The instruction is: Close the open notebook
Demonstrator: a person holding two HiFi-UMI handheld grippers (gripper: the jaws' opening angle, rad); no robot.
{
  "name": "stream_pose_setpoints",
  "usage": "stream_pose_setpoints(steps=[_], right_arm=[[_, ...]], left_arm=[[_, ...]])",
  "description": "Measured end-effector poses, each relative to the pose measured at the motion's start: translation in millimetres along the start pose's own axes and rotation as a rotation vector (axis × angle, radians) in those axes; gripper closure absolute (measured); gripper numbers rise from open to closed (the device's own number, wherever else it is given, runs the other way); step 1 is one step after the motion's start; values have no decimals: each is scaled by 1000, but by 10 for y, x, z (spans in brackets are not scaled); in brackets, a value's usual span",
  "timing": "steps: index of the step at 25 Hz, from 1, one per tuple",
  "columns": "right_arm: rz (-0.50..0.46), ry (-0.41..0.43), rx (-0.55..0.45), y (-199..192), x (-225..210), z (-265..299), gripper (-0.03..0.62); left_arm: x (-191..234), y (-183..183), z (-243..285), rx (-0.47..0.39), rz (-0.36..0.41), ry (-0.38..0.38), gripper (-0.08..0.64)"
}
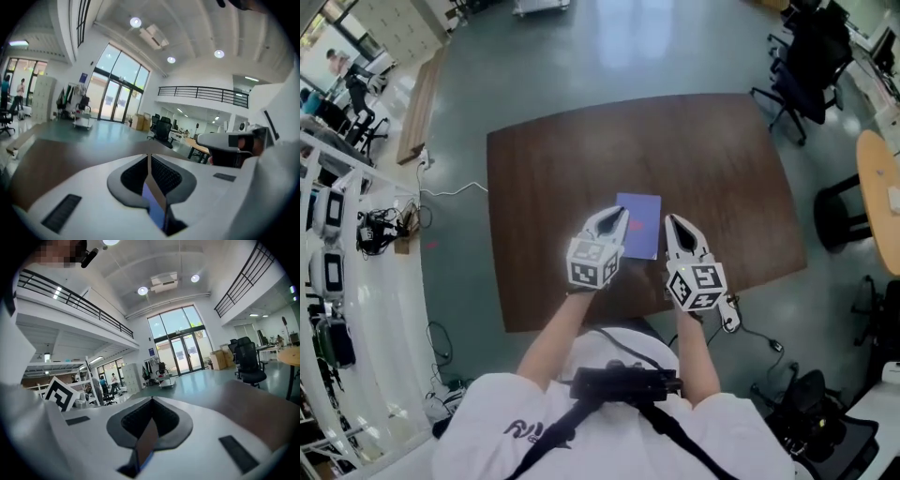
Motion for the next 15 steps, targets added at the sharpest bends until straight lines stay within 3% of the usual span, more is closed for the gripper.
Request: stream_pose_setpoints(steps=[8, 15], right_arm=[[-153, 129, -103, 626, 674, 242, 600], [-237, 170, -144, 819, 1137, 360, 600]], left_arm=[[210, 1048, -950, -300, 132, 187, 552], [317, 1368, -1317, -407, 113, 215, 552]])
Point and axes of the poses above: the fingertips, and each gripper's own axes: z forward along the fingers, x to its left, y out of its top, the point moved 1 cm from there along -z, backward along the fingers, and after that the axes turned 1 degree about -y, right-handed, at the moved point
